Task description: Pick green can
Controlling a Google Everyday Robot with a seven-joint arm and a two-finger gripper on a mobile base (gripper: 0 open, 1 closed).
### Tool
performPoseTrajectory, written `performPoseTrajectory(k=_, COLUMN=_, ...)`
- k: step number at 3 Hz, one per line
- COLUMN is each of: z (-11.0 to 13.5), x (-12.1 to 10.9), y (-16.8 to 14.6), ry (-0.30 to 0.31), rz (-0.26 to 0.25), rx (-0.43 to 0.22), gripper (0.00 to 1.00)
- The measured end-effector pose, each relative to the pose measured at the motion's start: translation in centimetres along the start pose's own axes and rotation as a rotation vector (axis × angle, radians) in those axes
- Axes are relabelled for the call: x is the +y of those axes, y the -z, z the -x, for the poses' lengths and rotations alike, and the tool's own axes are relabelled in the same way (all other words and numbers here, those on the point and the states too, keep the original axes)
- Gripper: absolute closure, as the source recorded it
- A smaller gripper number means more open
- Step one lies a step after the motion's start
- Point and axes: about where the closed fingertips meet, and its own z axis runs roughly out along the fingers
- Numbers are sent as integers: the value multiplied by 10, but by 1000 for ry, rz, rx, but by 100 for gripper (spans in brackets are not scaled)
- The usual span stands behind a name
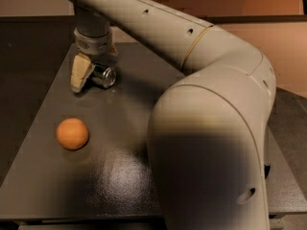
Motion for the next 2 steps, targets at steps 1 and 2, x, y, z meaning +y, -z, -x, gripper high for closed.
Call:
performPoseTrajectory(k=1, z=2, x=-1, y=-10, ry=-3, rz=8, rx=39, gripper=18)
performPoseTrajectory(k=2, z=3, x=-2, y=-11, ry=-8, rz=14, rx=56, gripper=42)
